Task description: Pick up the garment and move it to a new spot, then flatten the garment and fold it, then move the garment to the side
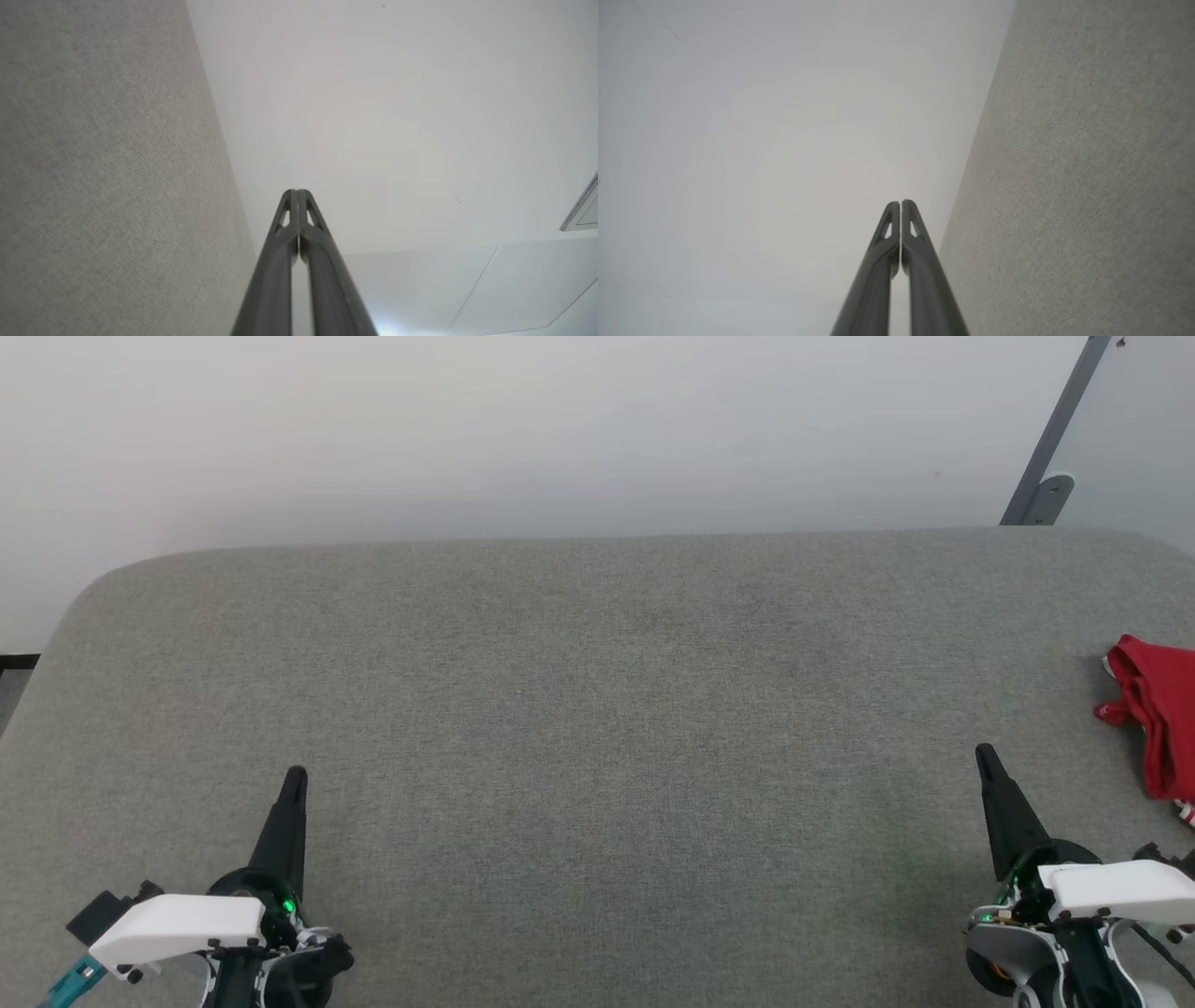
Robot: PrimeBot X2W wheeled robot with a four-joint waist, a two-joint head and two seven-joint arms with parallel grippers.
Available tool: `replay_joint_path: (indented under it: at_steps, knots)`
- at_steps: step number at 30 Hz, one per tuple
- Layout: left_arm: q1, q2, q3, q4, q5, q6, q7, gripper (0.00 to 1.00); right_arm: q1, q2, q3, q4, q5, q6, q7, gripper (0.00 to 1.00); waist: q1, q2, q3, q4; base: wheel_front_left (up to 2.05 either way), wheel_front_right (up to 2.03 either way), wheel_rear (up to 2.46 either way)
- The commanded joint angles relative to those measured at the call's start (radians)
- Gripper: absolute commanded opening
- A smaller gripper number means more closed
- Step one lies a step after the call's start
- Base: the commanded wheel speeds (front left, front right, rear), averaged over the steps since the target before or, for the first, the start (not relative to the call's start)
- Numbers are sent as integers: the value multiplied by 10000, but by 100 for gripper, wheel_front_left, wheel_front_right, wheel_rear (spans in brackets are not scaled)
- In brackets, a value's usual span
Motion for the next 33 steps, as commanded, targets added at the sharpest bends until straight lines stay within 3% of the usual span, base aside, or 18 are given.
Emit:
replay_joint_path:
  at_steps: [1, 10, 33]
  knots:
    - [-132, 18, 64, 4, -235, 17, 86, 0, -141, 70, -36, 44, 195, 4, 79, 0, 0, -1, -6, -7, 0, 0, 0]
    - [-229, -31, 146, 55, -691, 18, 246, 0, -155, 127, -33, 87, 647, 4, 171, 0, 0, -1, -38, -49, 0, 0, 0]
    - [-236, -87, 212, 56, -576, 18, 289, 0, -138, 118, -29, 78, 623, 4, 165, 0, 0, -1, -38, -49, 0, 0, 0]
